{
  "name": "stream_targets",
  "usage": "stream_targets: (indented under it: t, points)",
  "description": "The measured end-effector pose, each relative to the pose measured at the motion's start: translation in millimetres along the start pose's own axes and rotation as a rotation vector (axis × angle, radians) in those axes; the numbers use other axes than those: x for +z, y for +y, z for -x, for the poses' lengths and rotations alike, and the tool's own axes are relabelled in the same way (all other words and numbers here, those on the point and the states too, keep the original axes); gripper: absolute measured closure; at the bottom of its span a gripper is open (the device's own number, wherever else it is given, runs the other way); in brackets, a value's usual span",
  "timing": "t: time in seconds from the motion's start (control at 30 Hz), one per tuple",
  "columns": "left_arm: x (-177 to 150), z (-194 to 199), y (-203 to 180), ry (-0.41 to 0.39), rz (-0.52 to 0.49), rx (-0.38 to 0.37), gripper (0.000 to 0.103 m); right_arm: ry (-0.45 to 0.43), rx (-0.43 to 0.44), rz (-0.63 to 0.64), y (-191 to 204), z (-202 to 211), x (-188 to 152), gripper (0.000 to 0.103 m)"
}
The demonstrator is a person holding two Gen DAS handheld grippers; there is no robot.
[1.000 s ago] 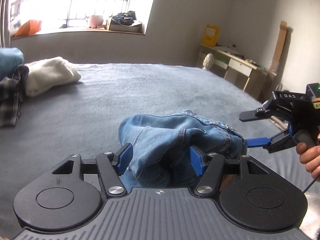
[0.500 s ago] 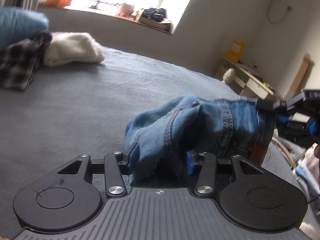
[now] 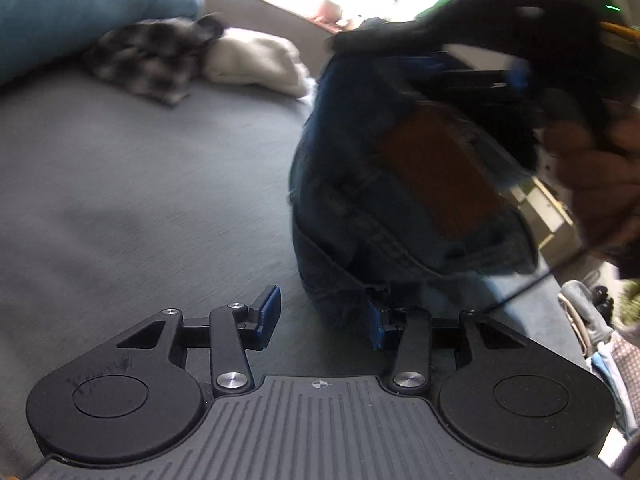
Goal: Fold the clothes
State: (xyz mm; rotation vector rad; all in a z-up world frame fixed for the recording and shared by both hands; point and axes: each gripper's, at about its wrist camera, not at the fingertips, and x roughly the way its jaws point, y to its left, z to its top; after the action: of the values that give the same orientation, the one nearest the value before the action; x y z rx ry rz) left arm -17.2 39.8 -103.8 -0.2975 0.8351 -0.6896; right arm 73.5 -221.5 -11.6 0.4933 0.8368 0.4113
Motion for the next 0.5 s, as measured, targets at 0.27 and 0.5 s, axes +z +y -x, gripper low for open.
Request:
stream_targets:
  t: [0.27, 0.5]
  points:
    - [-4.5, 11.4, 23.2, 0.005, 0.108, -0.008, 0.047, 0.016, 0.022, -0.022, 7.4, -43.8, 0.8, 0.068]
    - [-5.4, 2.5, 19.7, 0.070, 0.138, -0.076, 0.040, -0.186, 0.022, 0.012, 0.5, 23.7, 3.6, 0.054]
